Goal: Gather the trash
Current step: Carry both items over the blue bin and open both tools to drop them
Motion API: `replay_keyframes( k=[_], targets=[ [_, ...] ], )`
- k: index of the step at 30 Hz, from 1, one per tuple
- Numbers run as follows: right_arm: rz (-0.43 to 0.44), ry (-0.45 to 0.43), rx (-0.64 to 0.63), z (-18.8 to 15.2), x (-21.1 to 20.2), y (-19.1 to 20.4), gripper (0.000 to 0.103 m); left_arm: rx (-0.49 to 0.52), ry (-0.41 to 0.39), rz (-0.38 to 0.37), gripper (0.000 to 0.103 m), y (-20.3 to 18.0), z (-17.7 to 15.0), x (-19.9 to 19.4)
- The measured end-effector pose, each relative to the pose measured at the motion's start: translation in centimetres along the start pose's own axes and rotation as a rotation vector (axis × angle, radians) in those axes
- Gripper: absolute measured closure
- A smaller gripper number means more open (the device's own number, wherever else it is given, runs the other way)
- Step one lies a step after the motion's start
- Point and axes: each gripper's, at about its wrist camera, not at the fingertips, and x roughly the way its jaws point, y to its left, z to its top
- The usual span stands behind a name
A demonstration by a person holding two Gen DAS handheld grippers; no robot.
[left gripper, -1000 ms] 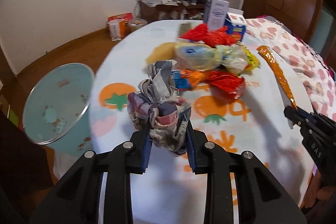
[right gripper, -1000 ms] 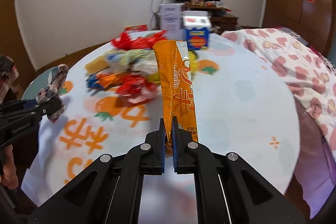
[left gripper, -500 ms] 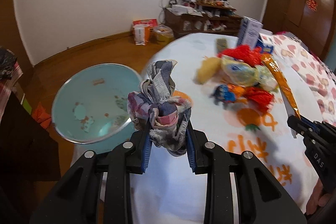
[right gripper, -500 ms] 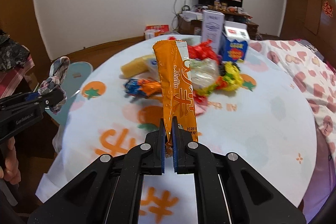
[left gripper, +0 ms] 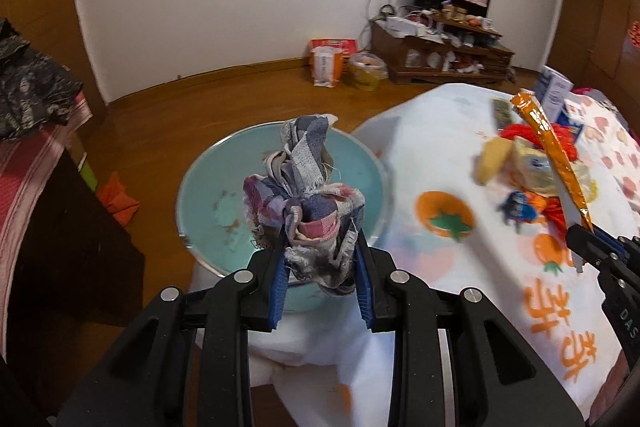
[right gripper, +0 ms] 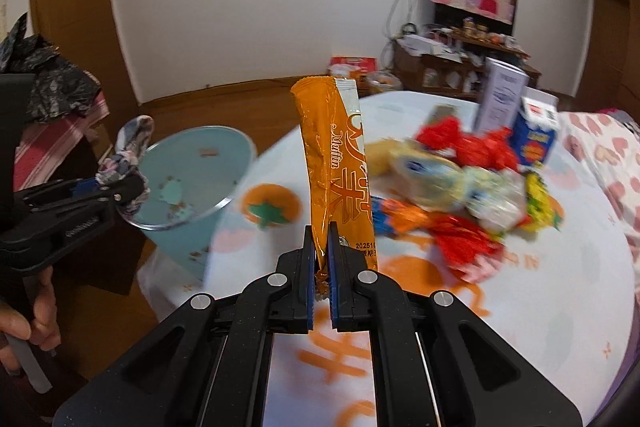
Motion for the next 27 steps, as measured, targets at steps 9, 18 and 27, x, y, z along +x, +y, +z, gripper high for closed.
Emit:
replay_keyframes(
  k=[9,18,27],
  targets=[
    [0.091,0.028,-0.053,2.3,3.8,5.6,0.096,-0.036,0.033,0.049,0.074,3.1,0.5,1.8],
    [0.128,0.090,-0.053,3.9,7.8,8.5,0.096,-0.079,0.075,0.082,0.074,5.4,1.0,4.5],
    [0.157,0.172,-0.041,4.2,11.5,9.4,0.096,-0.091,0.106,0.089,0.074,6.2,1.4,6.8]
  ],
)
